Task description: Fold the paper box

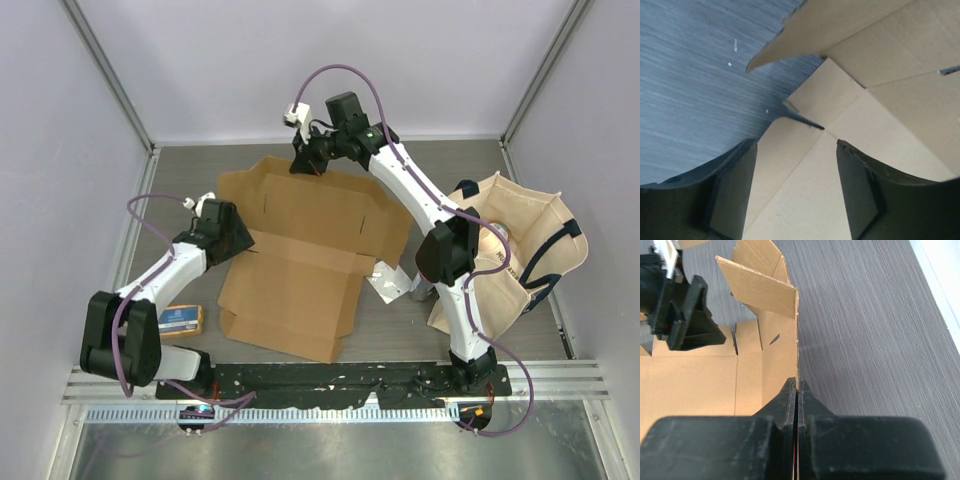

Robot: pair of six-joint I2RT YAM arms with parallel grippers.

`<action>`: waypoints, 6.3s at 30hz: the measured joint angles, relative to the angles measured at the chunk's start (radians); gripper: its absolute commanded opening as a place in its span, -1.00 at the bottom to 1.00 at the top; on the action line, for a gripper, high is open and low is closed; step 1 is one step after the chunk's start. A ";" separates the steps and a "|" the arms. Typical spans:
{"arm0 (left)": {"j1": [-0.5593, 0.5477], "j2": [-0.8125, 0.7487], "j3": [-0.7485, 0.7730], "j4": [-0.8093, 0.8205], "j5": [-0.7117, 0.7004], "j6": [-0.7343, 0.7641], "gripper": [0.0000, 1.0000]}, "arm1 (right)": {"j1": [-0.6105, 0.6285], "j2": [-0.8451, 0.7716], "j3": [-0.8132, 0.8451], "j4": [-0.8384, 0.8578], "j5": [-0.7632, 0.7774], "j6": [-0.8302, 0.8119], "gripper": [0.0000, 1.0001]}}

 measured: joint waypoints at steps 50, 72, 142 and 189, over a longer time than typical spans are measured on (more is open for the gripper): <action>-0.069 0.100 -0.244 0.683 0.197 -0.002 0.39 | 0.124 -0.050 -0.171 0.149 0.269 -0.183 -0.97; -0.065 -0.211 0.094 0.278 -0.006 0.078 0.29 | 0.156 -0.054 -0.222 0.158 0.429 -0.395 -0.97; -0.109 0.012 0.101 0.494 -0.084 0.426 -1.00 | 0.141 -0.431 -0.858 0.521 0.813 2.090 0.21; 0.185 -0.481 -0.079 -0.006 -0.225 -0.116 0.33 | 0.171 -0.381 -1.283 1.396 0.777 1.960 -0.97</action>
